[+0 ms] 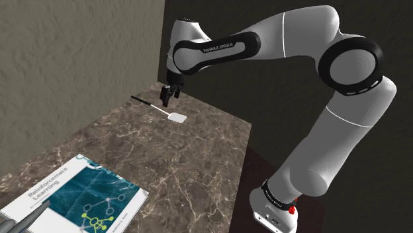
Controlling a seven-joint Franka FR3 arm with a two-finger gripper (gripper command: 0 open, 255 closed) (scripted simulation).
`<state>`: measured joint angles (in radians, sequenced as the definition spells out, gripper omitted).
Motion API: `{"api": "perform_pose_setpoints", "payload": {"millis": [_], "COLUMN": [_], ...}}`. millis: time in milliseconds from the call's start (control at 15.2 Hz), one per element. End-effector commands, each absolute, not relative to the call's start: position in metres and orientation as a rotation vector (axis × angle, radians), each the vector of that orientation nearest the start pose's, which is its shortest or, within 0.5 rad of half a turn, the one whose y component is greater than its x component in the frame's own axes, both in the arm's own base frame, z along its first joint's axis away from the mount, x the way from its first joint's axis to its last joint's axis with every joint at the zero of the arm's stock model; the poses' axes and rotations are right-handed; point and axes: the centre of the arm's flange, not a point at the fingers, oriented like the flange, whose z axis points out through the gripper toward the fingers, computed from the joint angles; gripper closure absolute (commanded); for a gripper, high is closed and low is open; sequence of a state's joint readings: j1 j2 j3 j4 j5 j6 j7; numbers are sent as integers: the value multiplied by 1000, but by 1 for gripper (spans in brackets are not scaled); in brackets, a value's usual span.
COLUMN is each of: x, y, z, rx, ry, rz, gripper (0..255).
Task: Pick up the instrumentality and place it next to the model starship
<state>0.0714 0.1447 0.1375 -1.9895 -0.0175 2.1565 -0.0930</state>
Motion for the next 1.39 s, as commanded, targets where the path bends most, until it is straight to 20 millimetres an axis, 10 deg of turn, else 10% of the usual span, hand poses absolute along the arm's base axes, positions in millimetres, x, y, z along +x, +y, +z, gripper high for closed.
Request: {"api": "perform_pose_setpoints", "payload": {"millis": [0, 198, 1254, 1320], "x": [592, 620, 623, 623], "y": [129, 145, 146, 146], "z": [389, 378, 339, 339], "rx": [-3089, -3077, -3077, -3077], "ry": [-516, -562, -562, -562], "rz": [-64, -102, -102, -102], "gripper": [0, 0, 0, 255]}}
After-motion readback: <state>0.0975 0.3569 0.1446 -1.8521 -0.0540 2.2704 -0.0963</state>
